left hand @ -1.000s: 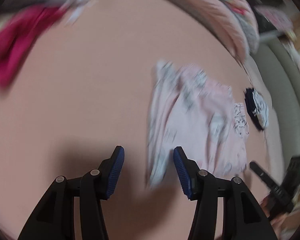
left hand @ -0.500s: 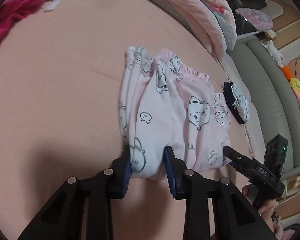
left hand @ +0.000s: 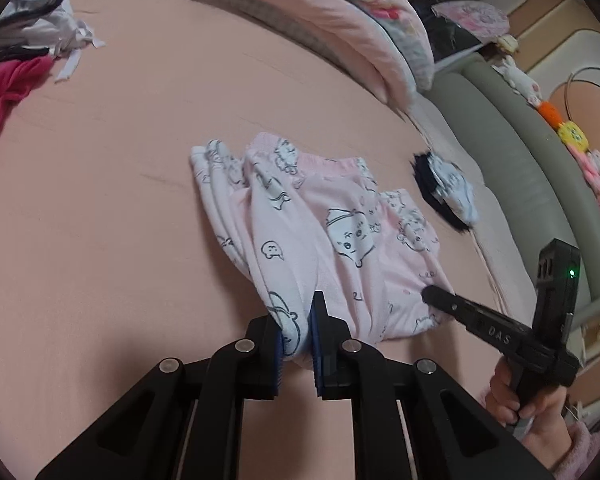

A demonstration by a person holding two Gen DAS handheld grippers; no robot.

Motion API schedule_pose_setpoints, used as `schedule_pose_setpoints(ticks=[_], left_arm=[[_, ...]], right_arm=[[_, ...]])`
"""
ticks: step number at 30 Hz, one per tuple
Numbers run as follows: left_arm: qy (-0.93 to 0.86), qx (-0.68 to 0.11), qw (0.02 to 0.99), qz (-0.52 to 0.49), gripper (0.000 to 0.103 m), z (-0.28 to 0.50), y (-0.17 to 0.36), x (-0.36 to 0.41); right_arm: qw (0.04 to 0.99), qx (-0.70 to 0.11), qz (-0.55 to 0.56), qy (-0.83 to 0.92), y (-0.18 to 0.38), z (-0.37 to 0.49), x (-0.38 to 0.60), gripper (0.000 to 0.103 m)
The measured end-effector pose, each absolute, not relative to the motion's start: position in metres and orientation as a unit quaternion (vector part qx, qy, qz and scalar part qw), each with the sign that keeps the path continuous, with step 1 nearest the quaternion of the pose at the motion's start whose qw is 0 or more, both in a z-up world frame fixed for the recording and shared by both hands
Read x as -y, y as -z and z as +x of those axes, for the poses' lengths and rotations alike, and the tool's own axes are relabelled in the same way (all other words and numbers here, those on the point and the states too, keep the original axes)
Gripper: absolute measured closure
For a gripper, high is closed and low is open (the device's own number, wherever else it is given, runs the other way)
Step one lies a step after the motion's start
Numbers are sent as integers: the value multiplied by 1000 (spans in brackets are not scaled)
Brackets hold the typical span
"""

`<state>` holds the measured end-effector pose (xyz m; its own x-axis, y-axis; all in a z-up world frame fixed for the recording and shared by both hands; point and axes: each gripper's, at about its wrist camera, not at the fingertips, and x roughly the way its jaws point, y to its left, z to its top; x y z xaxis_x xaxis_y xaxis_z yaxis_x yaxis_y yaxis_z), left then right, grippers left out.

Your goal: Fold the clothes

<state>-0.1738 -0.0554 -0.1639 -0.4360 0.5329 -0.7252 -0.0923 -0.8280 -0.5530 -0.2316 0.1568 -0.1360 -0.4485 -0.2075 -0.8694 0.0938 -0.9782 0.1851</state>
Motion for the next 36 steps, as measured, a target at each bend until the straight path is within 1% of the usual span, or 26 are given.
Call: schedule_pose_setpoints(ticks=[3,7,11,14,16,19,23,26,28,29,31,33,34,35,36], left_arm=[[-810,183,207,-518,94,-167,160,39],[-807,152,230,-522,94,-157,156,21],[-808,121,225,-531,94,-147,157,5],[-813,120,227,-522,94,-138,153,0],[-812,120,214,-529,94,-134,158,0],[-807,128,197,-541,93,-126,164,6],[-803,140,180,-551,96,-114,166,17],[-809,133,176,-546,96,-113,156,19],[-812,127,172,-542,95,-112,149,21],[-814,127,163,-543,95,-112,147,23],[-833,103,129,-527,95,-106,137,29],[-848,79,111,-512,95,-100,129,28],[-847,66,117,-514,95,-100,131,21],[-845,53,124,-517,95,-100,133,13],[-843,40,132,-520,95,-100,136,5]], right_arm=[[94,50,512,852,127,-210,-171,94],[97,41,502,858,123,-168,-194,94],[90,62,514,851,138,-145,-204,94],[91,57,508,855,138,-136,-209,94],[90,54,499,860,130,-130,-214,94],[87,57,500,860,133,-129,-221,94],[94,85,511,850,141,-123,-231,94],[110,107,510,846,130,-113,-234,94],[106,92,513,847,130,-112,-234,91],[87,83,515,849,131,-111,-237,84],[47,73,509,857,129,-109,-249,83],[15,77,484,871,120,-105,-265,79],[15,81,475,876,116,-104,-267,72],[18,86,467,880,111,-103,-269,70],[21,91,458,884,107,-102,-270,69]])
